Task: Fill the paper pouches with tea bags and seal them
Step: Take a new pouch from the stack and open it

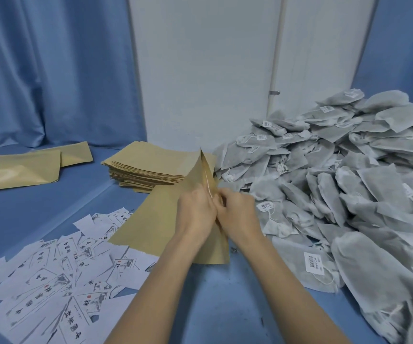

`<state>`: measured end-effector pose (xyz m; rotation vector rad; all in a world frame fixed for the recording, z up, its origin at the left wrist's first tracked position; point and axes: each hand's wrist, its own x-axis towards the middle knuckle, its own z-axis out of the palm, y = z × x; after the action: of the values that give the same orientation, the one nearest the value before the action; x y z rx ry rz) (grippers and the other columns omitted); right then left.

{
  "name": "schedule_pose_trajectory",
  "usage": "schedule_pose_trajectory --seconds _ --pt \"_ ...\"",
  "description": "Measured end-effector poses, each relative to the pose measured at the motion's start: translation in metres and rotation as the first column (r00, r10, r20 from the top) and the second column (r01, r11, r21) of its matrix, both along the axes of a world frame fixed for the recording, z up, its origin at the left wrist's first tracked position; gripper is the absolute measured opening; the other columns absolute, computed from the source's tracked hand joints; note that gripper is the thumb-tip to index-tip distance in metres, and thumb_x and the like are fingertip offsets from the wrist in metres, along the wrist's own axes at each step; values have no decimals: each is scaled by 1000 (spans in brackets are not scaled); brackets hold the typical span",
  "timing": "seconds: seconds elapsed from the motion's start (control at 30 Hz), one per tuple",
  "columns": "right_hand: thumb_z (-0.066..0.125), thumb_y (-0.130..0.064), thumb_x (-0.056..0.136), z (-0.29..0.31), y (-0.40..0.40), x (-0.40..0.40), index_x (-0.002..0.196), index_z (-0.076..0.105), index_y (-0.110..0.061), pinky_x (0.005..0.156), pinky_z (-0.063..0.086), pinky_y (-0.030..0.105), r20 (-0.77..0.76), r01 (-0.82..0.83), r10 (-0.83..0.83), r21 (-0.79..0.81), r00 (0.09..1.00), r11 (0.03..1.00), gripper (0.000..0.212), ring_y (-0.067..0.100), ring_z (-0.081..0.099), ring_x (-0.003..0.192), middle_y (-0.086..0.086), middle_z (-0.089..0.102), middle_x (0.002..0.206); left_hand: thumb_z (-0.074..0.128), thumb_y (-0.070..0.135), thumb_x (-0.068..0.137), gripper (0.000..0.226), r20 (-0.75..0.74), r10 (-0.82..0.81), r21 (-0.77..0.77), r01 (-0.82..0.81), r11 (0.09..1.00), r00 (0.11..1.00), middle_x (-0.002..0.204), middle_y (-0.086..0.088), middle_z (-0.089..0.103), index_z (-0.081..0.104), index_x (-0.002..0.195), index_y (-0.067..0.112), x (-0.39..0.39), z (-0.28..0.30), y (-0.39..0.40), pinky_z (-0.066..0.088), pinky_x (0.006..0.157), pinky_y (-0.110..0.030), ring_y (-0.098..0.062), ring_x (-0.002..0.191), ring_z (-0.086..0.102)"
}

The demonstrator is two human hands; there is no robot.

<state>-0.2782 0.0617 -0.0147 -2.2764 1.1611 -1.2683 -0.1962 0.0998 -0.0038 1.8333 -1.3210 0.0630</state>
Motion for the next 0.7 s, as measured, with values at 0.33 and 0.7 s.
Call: schedule_pose_trajectory --seconds 0.33,0.7 --pt "59 -1 78 -1 -10 -16 100 61 -11 65 49 34 140 8 11 -134 990 991 24 17 55 80 6 58 101 37 6 96 13 223 -7 119 -20 993 975 97 -19 62 50 95 6 -7 10 -5 32 61 -29 -37 90 59" --pt "50 9 77 19 -23 -33 78 62 6 60 38 30 -236 -146 50 -412 971 899 12 30 54 69 20 57 77 40 -10 84 25 666 -76 158 -41 987 742 97 -15 62 50 104 2 -35 35 2 33 60 -30 -31 91 64"
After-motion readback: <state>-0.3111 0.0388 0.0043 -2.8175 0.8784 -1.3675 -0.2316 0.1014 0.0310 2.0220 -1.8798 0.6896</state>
